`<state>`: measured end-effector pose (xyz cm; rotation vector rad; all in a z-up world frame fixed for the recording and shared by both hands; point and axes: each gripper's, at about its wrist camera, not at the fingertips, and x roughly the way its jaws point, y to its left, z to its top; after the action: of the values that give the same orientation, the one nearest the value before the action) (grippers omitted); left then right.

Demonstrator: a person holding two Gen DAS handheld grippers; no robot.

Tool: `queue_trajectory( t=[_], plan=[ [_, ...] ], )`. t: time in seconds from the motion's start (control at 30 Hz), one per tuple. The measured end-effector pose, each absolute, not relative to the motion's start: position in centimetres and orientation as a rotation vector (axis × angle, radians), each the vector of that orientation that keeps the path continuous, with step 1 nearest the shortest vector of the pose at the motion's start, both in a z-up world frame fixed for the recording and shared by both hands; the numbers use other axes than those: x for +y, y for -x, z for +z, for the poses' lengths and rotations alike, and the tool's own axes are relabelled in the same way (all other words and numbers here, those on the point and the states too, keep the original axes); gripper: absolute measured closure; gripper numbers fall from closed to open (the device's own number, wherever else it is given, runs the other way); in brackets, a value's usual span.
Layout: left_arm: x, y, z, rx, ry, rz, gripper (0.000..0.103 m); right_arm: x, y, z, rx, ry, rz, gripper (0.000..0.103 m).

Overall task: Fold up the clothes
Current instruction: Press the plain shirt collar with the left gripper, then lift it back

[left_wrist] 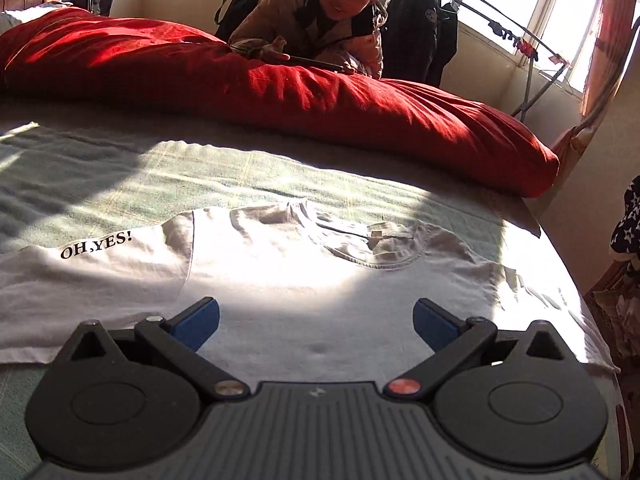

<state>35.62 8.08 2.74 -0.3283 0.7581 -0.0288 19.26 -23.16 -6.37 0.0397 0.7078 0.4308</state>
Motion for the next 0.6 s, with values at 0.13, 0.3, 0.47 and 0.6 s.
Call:
queue_trajectory(
  t=[0.13, 0.3, 0.47, 0.6],
  plan=[
    [10.2, -41.3, 0.3, 0.819, 0.403, -0.012, 0.001, -23.5, -19.5, -6.3, 0.692, -0.025, 0.418, 0.000],
    [12.3, -45.8, -4.5, 0.893, 0.470, 0.016, 0.001, -23.7, -20.2, -7.0, 0.708, -0.015, 0.400, 0.000],
    [14.2, -49.0, -7.2, 0.879, 0.478, 0.057, 0.001, -23.5, -20.8, -7.9, 0.726, 0.011, 0.390, 0.000],
    [13.1, -50.5, -6.1, 0.858, 0.437, 0.060, 0.001, -23.4, -20.8, -8.1, 0.721, 0.029, 0.379, 0.000]
  ],
)
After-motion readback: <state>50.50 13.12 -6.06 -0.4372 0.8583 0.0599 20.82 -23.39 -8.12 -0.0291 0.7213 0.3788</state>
